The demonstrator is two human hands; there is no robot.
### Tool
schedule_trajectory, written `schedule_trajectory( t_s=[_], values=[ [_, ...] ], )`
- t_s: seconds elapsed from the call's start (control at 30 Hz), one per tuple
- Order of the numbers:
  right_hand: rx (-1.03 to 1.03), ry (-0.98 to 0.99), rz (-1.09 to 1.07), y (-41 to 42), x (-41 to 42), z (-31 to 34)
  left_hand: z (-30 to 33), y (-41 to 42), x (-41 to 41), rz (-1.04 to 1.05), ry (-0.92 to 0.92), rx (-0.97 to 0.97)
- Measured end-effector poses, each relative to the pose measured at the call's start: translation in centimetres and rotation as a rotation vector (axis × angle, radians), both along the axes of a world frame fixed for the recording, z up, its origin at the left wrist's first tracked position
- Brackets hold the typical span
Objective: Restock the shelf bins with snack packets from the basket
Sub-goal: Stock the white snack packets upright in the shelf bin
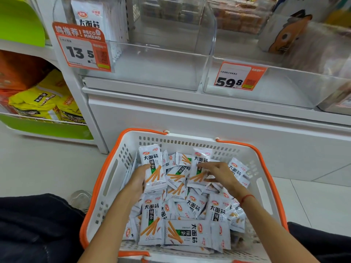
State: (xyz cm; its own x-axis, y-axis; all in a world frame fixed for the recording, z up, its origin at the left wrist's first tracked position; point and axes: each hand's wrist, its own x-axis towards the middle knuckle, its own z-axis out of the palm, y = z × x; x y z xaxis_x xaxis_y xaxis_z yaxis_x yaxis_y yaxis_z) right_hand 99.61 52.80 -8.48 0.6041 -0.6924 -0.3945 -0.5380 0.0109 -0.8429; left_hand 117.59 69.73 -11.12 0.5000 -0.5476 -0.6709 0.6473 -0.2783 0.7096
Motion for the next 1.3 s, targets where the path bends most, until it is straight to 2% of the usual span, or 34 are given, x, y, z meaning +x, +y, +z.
schedule_trajectory(
  t_s=[0.23,0.4,0.5,0.63,0.77,0.8,0.87,0.9,0.97,1.03,1.1,1.23,1.3],
  values=[
    [0.207,-0.143,0.048,3.9,4.8,1.5,0.6,-0.6,-1.3,-0.094,-0.087,0.098],
    [-0.067,-0.082,-0.034,5.8,5.7,-0.1,1.4,-0.9,-2.6,0.009,-0.047,0.086],
    [-0.113,-0.089,-0.077,6.5,5.9,-0.5,1.7,-1.5,-2.5,0.052,-0.038,0.06],
    [-0.168,-0.079,-0.038,7.4,6.5,-0.7,0.6,-1.5,-2.3,-0.007,-0.032,0.006],
    [-0.096,-0.133,-0.028,6.2,6.5,-0.5,0.4,-1.1,-1.6,0.004,0.027,-0.031],
    [-0.121,-0.119,-0.071,5.5,6.3,-0.8,0.3,-1.0,-1.2,0.043,0.041,-0.067],
    [-0.279,0.048,-0.083,4.2,5.9,-1.9,0.1,-0.7,-0.2,0.101,0.068,-0.104],
    [-0.355,0.181,0.008,4.0,5.8,-2.5,0.1,-0.6,0.3,0.132,0.07,-0.126],
    [-0.473,0.454,0.324,4.4,5.6,-3.7,0.2,-0.2,0.9,0.177,0.072,-0.172],
    [-0.638,0.62,0.553,5.6,5.3,-4.6,0.1,0.0,1.3,0.178,0.074,-0.198],
    [-0.754,0.628,0.605,6.3,5.0,-5.2,0.1,0.2,1.4,0.168,0.062,-0.198],
    [-0.882,0.527,0.641,5.8,4.3,-4.8,0.0,0.5,1.5,0.165,0.055,-0.17],
    [-0.827,0.473,0.742,5.0,3.7,-3.8,0.0,0.6,1.7,0.177,0.05,-0.154]
  ],
)
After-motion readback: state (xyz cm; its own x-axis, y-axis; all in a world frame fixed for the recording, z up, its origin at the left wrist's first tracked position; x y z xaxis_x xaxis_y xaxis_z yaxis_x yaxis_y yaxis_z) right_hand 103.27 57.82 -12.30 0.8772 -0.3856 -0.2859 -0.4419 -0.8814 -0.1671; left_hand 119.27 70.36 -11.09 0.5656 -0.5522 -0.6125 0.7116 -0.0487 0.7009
